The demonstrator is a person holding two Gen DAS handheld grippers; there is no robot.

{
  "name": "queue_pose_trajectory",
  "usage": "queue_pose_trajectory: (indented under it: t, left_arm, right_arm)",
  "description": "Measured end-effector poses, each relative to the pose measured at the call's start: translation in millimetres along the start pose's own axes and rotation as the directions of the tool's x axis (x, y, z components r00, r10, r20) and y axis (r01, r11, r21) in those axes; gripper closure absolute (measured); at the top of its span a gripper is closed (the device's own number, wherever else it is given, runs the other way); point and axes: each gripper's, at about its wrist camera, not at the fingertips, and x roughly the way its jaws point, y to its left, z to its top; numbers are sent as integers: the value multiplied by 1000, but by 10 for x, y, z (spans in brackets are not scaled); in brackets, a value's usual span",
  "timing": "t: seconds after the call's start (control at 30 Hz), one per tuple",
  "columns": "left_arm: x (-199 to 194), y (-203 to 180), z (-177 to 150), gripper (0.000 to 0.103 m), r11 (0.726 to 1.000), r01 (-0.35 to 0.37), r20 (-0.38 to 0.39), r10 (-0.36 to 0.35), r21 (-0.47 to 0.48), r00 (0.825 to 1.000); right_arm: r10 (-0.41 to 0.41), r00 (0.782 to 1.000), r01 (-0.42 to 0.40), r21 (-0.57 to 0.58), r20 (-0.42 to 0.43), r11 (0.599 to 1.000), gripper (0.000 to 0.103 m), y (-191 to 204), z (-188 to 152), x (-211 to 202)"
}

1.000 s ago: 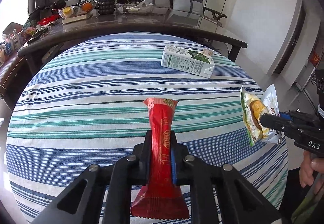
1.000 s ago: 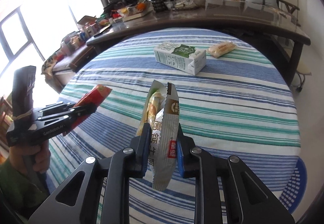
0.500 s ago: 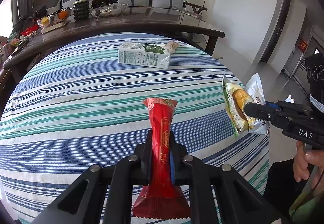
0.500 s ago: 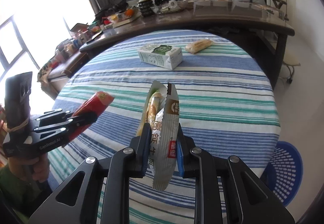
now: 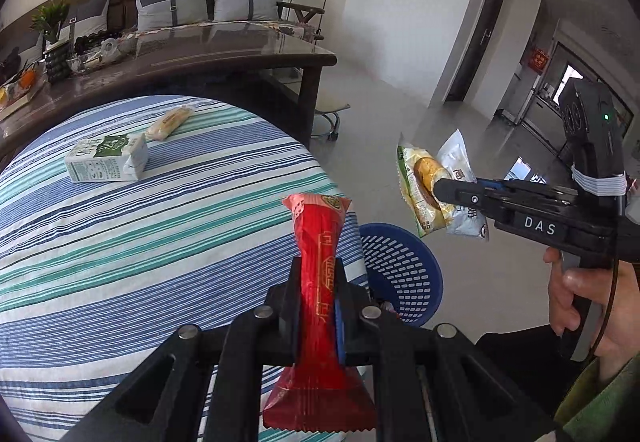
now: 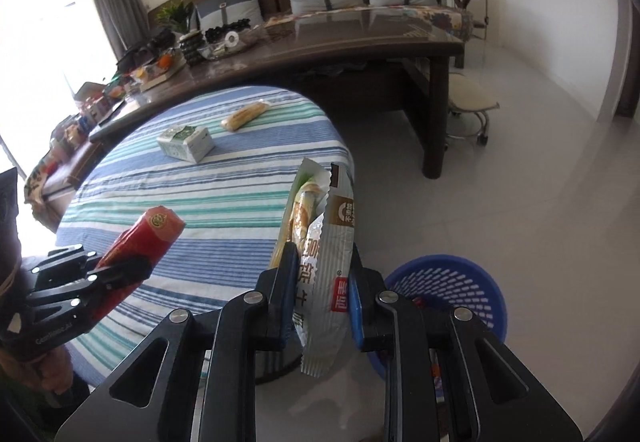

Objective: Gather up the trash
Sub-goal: 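Carry the red wrapper and white bag over the blue basket, then open both tools to drop the wrapper and bag into the basket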

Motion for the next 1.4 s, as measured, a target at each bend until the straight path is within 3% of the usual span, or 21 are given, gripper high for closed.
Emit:
queue_pose_trajectory:
  t: [0.33, 0.5, 0.9, 0.93, 1.0, 1.03, 1.2, 1.33, 1.4]
  left_arm:
    - [860, -832, 321, 91, 995, 82, -74, -79, 49, 994]
    - [1330, -996, 340, 91, 994, 98, -125, -91, 50, 988]
    - [1944, -1131, 262, 90, 992, 118, -201, -106, 49, 974]
    - [1981, -1131, 259, 89, 991, 127, -199, -116, 44, 973]
    - [2092, -1116, 272, 69, 991, 136, -208, -130, 16, 970]
    - [2138, -1094, 302, 51, 993, 122, -209, -121, -7, 970]
    - [2029, -961, 367, 49, 992, 109, -174, -120, -71, 977]
    - [1654, -934, 371, 49, 996, 81, -133, -85, -34, 987]
    - [1426, -886, 339, 48, 998, 67, -110, -69, -21, 992]
  right_arm:
    - [-164, 985, 168, 69, -55, 983, 81, -977, -47, 121]
    - [-147, 982, 168, 180, -120, 969, 81, -1400, -260, 241]
    - [-161, 976, 193, 240, -147, 951, 80, -1765, -273, 288]
    - [-160, 976, 193, 241, -147, 951, 77, -1781, -268, 297]
    - [-165, 977, 195, 253, -135, 948, 65, -1786, -239, 296]
    - [-165, 979, 192, 262, -121, 946, 50, -1787, -219, 293]
    - [-197, 978, 207, 269, -64, 941, 43, -1809, -156, 155]
    - [-226, 974, 227, 256, -32, 940, 24, -1763, -98, 99]
    - [-232, 972, 230, 244, -20, 942, 20, -1707, -79, 84]
